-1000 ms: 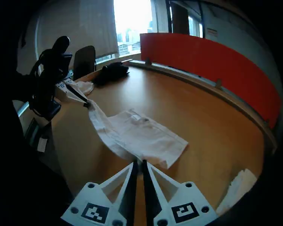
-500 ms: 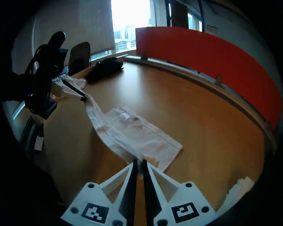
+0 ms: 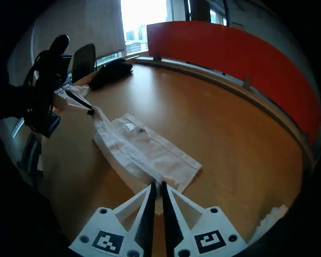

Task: Fold towel

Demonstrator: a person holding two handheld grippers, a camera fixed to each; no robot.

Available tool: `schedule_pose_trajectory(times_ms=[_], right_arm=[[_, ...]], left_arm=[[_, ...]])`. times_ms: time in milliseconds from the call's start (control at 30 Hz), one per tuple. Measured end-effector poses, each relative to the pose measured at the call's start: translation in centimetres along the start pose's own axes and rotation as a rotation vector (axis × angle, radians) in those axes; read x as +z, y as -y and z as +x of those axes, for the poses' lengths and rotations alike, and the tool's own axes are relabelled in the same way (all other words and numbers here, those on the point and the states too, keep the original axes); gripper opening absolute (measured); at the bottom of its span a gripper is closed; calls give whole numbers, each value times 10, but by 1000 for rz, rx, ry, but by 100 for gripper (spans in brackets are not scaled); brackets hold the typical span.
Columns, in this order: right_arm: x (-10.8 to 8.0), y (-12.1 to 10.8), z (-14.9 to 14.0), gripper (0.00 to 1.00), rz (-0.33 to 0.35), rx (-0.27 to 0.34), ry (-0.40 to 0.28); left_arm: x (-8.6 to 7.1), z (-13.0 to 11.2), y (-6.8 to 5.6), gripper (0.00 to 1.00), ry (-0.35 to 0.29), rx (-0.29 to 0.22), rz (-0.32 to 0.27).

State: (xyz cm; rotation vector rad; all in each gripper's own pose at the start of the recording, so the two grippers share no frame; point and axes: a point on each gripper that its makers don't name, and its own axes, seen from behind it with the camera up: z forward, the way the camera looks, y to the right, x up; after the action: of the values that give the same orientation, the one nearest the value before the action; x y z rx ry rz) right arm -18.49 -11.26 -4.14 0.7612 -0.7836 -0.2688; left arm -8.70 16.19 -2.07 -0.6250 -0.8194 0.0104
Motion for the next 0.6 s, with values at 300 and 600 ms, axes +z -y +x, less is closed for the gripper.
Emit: schedule_pose_trajectory(times_ms=[300,600], right_arm=[[14,-10,-8,11,-4,18,18],[31,-23,-15,10,-20,60,36]], left_arm=[[17,-6,7,11,15,-2,8],[35,-9,14,12,31,-10,33]])
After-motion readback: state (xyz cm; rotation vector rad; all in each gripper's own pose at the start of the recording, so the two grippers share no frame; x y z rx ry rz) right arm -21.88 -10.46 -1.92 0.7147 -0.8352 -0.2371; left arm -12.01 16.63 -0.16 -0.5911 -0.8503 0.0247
